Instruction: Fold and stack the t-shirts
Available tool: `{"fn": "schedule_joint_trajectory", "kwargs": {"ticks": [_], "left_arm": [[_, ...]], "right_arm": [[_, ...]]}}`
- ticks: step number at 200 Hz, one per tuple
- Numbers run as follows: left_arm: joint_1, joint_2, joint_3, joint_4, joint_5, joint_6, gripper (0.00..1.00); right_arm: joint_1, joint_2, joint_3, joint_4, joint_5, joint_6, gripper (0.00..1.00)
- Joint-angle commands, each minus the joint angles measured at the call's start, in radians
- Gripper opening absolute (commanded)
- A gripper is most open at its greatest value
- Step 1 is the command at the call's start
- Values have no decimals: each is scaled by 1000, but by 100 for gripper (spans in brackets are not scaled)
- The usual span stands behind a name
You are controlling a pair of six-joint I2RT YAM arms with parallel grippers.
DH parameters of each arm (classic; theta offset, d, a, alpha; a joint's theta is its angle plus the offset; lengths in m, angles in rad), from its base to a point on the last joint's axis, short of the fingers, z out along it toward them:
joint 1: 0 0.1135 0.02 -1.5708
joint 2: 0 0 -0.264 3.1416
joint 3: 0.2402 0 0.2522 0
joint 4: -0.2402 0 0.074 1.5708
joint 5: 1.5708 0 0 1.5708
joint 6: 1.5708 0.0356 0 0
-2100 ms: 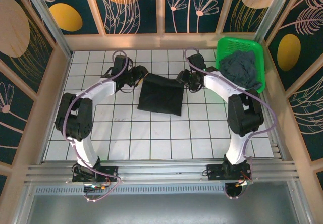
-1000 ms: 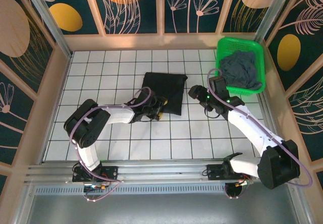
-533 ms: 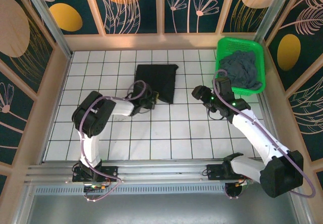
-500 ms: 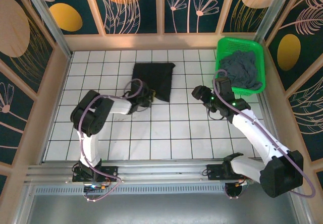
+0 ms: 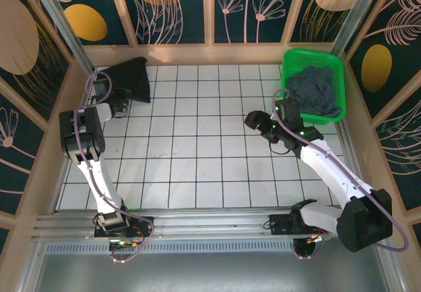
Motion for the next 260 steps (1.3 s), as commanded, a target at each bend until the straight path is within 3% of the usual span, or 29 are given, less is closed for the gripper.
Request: {"fn": "schedule_joint_trajectory", "kwargs": {"ticks": [1,6,11,21,28,39,42,49,78,93,114,134,149,157,169,188,203,233,242,260], "left_arm": [[6,37,66,-126,76,210,0],[6,33,72,-136,75,225,0],[6,27,72,-144,72,234,7],[7,2,59,-161,51,253,36],[7,-28,36,-168,29,260,50],[7,-95,-15,-169,-3,262,68],[6,-116,-35,-164,-9,261,82],[4,-172,-83,-149,-17,252,98],[-25,-464,-300,-107,-76,183,99],[-77,-613,-379,-151,-161,140,99],[-256,-781,-354,-308,-384,145,99],[-424,-923,-344,-385,-664,117,99],[-504,-1004,-356,-459,-905,69,99],[-516,-1042,-391,-456,-978,74,99],[-517,-1097,-481,-365,-1026,222,99],[-516,-1147,-637,-229,-1079,563,99],[-515,-1190,-781,-97,-1064,752,99],[-498,-1309,-1124,349,-1068,884,99],[-471,-1290,-1168,433,-1065,876,99],[-392,-1175,-1171,510,-956,872,99]], "right_arm": [[-9,-5,-5,102,-72,-42,75],[-9,-8,-11,121,-81,-44,76],[-9,-15,-19,139,-90,-41,76],[-8,-29,-32,169,-93,-33,81],[-11,-36,-39,188,-95,-26,98],[-21,-48,-52,225,-106,-9,99],[-24,-50,-56,236,-111,-4,99],[-33,-55,-63,261,-117,10,99],[-85,-68,-46,297,-100,25,99],[-109,-75,-4,254,-36,-6,99],[-119,-67,99,128,140,-78,99],[-124,-34,190,32,319,-118,99],[-133,-43,159,68,380,-151,99],[-139,-68,101,126,387,-166,99],[-125,-133,-34,261,463,-210,99],[-72,-267,-330,534,657,-391,99],[-70,-334,-488,680,709,-509,99],[-127,-303,-595,766,733,-593,99],[-148,-270,-614,789,730,-592,99],[-185,-204,-673,931,688,-618,99]]}}
